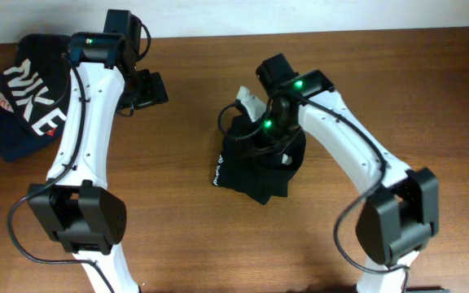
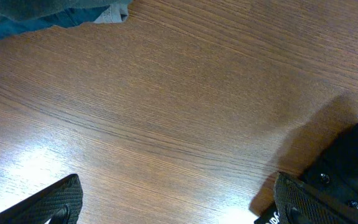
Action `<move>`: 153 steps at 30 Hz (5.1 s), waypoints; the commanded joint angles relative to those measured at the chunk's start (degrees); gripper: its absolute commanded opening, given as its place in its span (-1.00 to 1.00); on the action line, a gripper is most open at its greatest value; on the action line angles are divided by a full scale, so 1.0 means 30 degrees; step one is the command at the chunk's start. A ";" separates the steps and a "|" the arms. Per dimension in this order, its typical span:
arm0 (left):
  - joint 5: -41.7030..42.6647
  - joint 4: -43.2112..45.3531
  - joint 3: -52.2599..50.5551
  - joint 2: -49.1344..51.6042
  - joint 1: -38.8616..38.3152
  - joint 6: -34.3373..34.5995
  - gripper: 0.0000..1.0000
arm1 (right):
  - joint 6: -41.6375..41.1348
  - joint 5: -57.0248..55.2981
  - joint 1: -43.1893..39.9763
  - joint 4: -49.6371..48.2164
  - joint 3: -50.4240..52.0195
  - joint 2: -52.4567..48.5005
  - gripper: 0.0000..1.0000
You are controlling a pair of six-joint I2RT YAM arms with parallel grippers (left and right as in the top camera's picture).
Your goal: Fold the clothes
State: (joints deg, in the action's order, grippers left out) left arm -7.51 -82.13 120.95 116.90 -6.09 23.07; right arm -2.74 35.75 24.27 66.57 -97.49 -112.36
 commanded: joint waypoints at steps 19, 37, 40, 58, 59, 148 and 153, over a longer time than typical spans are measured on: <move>-0.0306 -0.0401 -0.0073 0.0138 -0.0015 0.0219 0.98 | 0.0845 -0.3162 -0.2127 0.0124 0.1639 -0.2674 -0.78; -0.0306 -0.0430 -0.0073 0.0138 -0.0015 0.0219 0.98 | 0.0954 -0.1923 -0.4903 0.1486 0.1180 -0.1013 -0.83; -0.0306 -0.0423 -0.0073 0.0138 -0.0015 0.0226 0.98 | 0.3330 0.1785 -0.4860 0.3402 -0.0874 -0.0765 -0.77; -0.0299 -0.0437 -0.0073 0.0138 -0.0015 0.0219 0.98 | 0.7956 0.9879 -0.4852 -0.1370 0.9034 -0.0816 -0.67; -0.0299 -0.0437 -0.0073 0.0138 -0.0015 0.0219 0.98 | 0.7548 0.9799 -0.4852 -0.1931 0.9326 -0.0816 -0.67; -0.0299 -0.0801 -0.0073 0.0138 -0.0051 0.0211 0.98 | 0.1778 0.7934 -0.3089 -0.0933 0.0262 -0.3526 -0.61; -0.0291 -0.0714 -0.0073 0.0138 -0.0051 0.0226 0.98 | 0.0029 0.8000 -0.2091 -0.5799 0.4590 -0.3599 -0.55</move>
State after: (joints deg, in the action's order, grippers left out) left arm -7.75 -84.47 120.95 116.90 -6.11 23.27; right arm -0.36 59.83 16.03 54.22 -90.13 -123.07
